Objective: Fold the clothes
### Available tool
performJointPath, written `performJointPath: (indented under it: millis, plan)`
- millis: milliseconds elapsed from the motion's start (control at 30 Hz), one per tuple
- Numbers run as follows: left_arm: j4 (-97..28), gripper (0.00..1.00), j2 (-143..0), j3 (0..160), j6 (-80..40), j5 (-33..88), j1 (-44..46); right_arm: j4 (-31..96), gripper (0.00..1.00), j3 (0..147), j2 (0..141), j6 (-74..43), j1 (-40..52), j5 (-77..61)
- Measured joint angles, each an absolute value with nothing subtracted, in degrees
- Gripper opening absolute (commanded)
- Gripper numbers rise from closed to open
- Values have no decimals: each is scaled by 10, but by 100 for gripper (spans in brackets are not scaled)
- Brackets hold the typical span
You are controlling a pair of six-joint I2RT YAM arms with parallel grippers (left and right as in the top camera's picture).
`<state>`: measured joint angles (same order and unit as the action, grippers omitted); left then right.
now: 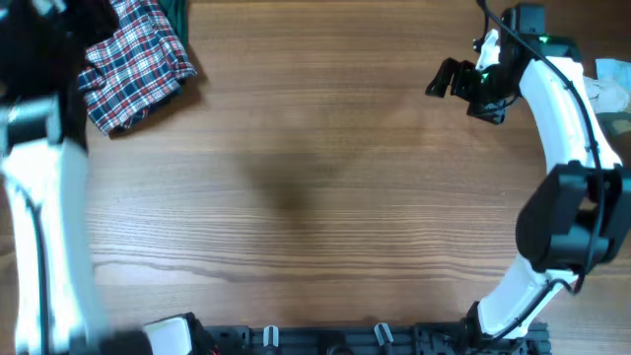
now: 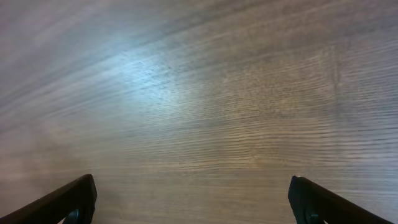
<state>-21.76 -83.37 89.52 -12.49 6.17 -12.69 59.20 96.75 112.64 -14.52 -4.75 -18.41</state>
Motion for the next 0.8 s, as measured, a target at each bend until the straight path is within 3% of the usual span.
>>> performJointPath:
  millis: [167,300,367,633,800]
  plan:
    - [-349,72,-695,899,-143,87,-127,607,100,967,1034,-147,-47,-184]
    - [-475,82,-630,899,-149,96,-127,633,100,967,949,-147,-30,-183]
    - [-500,90,-606,898,-150,100,-127,647,100,967,909,-147,-11,-173]
    - [-588,94,-458,900,-154,108,-127,740,100,968,720,-186,132,-64]
    - [-644,100,-444,900,-154,115,-127,799,100,967,630,-242,176,37]
